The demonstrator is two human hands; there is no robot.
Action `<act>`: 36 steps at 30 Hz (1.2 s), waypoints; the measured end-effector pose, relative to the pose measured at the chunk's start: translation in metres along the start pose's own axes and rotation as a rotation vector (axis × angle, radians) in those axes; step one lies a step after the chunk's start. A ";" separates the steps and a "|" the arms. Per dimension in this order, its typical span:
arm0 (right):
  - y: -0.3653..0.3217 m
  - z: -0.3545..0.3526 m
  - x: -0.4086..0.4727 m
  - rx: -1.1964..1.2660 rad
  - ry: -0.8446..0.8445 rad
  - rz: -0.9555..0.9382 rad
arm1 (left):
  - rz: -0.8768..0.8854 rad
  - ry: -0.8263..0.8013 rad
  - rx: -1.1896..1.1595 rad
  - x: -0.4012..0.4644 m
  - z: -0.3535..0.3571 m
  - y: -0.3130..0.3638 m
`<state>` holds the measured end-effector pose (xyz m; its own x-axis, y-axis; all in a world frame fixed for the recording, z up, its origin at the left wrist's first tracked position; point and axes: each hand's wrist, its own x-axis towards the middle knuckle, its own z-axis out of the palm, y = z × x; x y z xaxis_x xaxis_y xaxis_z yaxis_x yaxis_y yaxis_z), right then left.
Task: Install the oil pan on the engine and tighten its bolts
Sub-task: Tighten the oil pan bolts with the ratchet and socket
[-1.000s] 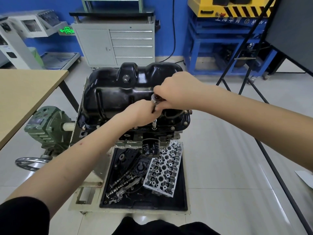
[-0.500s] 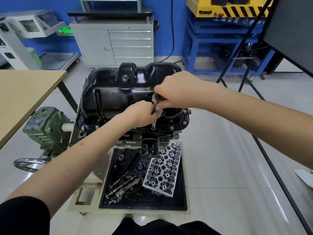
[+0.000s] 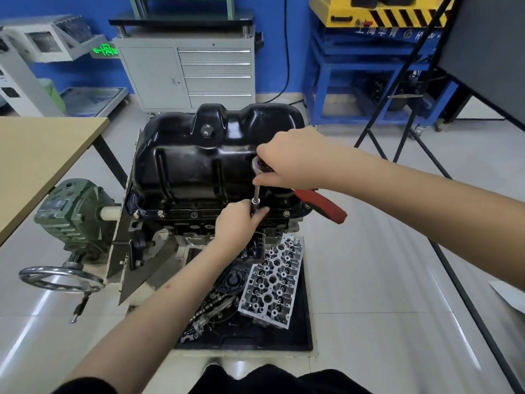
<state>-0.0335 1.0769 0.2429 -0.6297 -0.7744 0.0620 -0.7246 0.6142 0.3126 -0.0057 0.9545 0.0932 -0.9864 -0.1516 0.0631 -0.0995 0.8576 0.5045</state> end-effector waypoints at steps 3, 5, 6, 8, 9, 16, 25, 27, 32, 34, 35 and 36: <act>0.002 -0.001 0.003 0.003 0.004 -0.040 | 0.017 0.081 -0.040 -0.001 0.006 0.001; 0.007 -0.001 0.004 -0.008 -0.028 -0.148 | 0.036 0.076 -0.060 -0.001 0.007 0.000; 0.009 -0.002 0.004 -0.015 -0.043 -0.198 | 0.040 0.073 -0.040 0.000 0.006 0.000; 0.010 -0.005 0.004 -0.031 -0.033 -0.218 | 0.039 0.069 0.023 0.000 0.005 0.000; 0.009 -0.006 0.003 -0.037 -0.015 -0.193 | 0.037 0.063 0.047 0.001 0.005 0.000; 0.003 -0.001 -0.001 -0.062 -0.010 -0.046 | -0.021 0.041 0.158 0.006 -0.003 0.013; 0.012 -0.003 -0.001 -0.082 -0.034 -0.048 | 0.285 0.235 -0.068 0.001 -0.027 0.014; 0.014 -0.002 0.001 -0.076 -0.043 -0.105 | 0.357 0.176 -0.093 0.003 -0.032 0.012; 0.015 -0.004 0.007 -0.060 0.015 -0.198 | 0.373 0.027 -0.146 0.008 -0.041 0.005; 0.011 -0.004 0.008 -0.065 0.014 -0.125 | 0.361 0.032 -0.166 0.006 -0.041 0.005; 0.009 -0.003 0.008 -0.050 0.005 -0.084 | 0.358 0.046 -0.160 0.006 -0.041 0.006; 0.007 -0.002 0.008 -0.030 0.000 -0.055 | 0.355 0.065 -0.154 0.006 -0.040 0.007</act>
<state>-0.0433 1.0747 0.2474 -0.5891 -0.8069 0.0436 -0.7494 0.5658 0.3438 -0.0067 0.9395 0.1314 -0.9450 0.1063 0.3092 0.2723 0.7796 0.5641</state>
